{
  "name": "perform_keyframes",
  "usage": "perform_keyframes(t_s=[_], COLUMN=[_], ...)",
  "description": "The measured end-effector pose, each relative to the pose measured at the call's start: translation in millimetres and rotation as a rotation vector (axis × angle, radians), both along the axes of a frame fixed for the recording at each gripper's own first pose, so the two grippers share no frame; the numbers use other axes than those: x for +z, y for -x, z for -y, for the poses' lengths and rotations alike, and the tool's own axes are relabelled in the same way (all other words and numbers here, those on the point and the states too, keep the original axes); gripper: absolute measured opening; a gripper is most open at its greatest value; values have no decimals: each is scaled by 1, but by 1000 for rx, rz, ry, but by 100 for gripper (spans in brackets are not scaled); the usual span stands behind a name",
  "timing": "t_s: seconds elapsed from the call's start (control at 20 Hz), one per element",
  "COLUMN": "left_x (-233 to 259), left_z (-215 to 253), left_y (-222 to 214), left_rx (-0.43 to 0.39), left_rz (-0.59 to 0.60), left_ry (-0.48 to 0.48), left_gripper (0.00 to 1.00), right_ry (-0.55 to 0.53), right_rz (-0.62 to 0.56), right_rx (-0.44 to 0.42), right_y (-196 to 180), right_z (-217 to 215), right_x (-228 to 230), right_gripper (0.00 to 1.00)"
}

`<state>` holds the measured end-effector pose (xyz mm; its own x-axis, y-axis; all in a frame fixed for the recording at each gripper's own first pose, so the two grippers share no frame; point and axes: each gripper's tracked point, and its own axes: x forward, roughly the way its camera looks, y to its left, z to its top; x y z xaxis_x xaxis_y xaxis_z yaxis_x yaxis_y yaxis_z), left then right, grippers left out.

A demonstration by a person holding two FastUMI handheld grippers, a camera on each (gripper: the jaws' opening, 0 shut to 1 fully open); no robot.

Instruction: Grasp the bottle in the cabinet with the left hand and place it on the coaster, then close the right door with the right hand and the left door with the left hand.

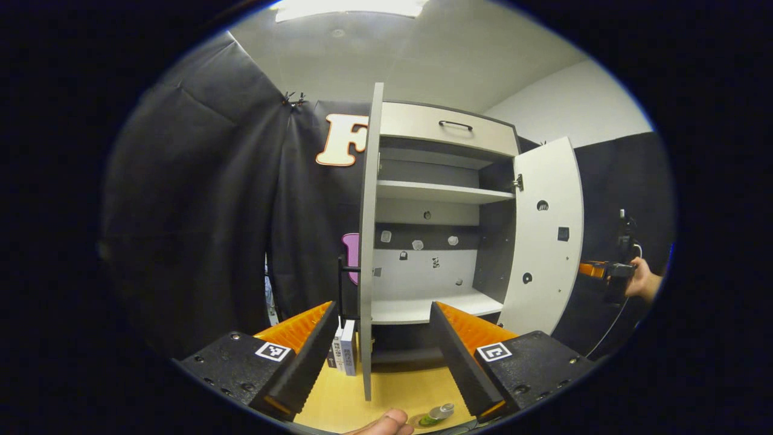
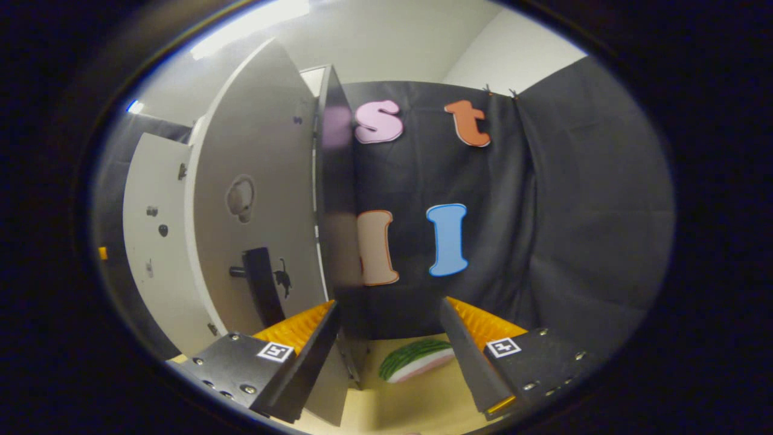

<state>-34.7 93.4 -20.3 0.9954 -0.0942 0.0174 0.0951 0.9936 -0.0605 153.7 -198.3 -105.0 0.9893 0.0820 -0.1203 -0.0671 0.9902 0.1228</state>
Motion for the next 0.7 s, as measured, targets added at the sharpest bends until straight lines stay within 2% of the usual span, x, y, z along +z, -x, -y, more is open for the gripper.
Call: perform_keyframes(t_s=[0.05,0.1,0.15,0.25,0.3,0.35,0.45,0.5,0.7], left_x=[3,1,4,12,10,10,5,6,6], left_z=[-1,-2,-4,-11,-11,-12,-20,-24,-25], left_y=[3,9,15,16,15,15,13,14,15], left_rx=[-2,-6,-4,17,21,31,97,114,106], left_rz=[11,13,29,68,70,72,33,36,54], left_ry=[-3,-26,-48,-96,-112,-119,-134,-133,-107], left_gripper=[96,92,96,96,96,96,94,96,96], right_ry=[36,61,64,21,6,12,32,32,50], right_rz=[-20,-9,-6,-10,-12,-10,-4,-6,1], right_rx=[-18,-6,10,44,53,50,33,31,4], right_y=[1,2,3,0,-1,-3,-6,-7,-7], right_z=[-6,-15,-27,-50,-59,-66,-75,-83,-95], right_x=[-3,-2,1,-1,-2,-1,2,1,4], right_gripper=[100,100,88,88,84,88,84,89,89])
